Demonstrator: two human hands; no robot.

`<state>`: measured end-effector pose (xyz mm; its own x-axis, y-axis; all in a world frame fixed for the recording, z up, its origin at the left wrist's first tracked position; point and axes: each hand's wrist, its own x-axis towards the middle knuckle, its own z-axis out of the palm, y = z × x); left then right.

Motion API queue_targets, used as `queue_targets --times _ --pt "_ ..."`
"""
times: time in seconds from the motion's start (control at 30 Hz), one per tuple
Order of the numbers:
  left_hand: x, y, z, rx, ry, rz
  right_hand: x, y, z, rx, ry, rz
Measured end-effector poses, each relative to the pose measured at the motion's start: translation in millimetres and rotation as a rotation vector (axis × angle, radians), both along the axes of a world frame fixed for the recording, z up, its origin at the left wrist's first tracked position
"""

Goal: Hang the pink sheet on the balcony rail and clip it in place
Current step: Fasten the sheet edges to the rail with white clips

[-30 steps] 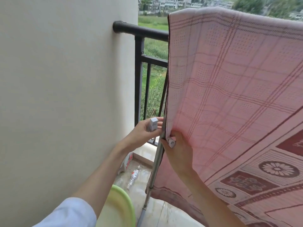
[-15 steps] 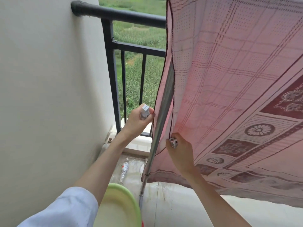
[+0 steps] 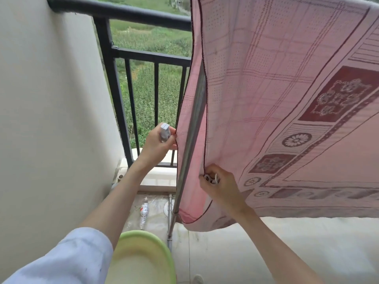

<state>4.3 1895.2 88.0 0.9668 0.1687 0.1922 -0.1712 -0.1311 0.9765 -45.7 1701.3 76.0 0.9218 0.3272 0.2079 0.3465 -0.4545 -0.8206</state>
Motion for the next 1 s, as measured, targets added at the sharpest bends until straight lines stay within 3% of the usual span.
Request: queue_targets --times 0.1,0.23,0.4,0.53,0.77,1.0 --pt "5 6 -1 0.046 0.012 0.018 -7 10 5 -0.029 0.016 0.164" --pt "15 10 3 0.136 0.002 0.032 1 -5 28 0.156 0.433 0.308" --pt "37 18 11 0.152 -0.006 0.091 14 -18 31 0.163 0.603 0.388" --pt "28 14 3 0.124 -0.021 0.085 16 0 10 0.077 0.541 0.224" --pt "4 24 -1 0.127 -0.057 0.075 33 62 -12 -0.076 0.125 -0.084" --pt "-9 15 1 0.061 -0.018 0.027 44 78 -24 -0.128 0.009 -0.189"
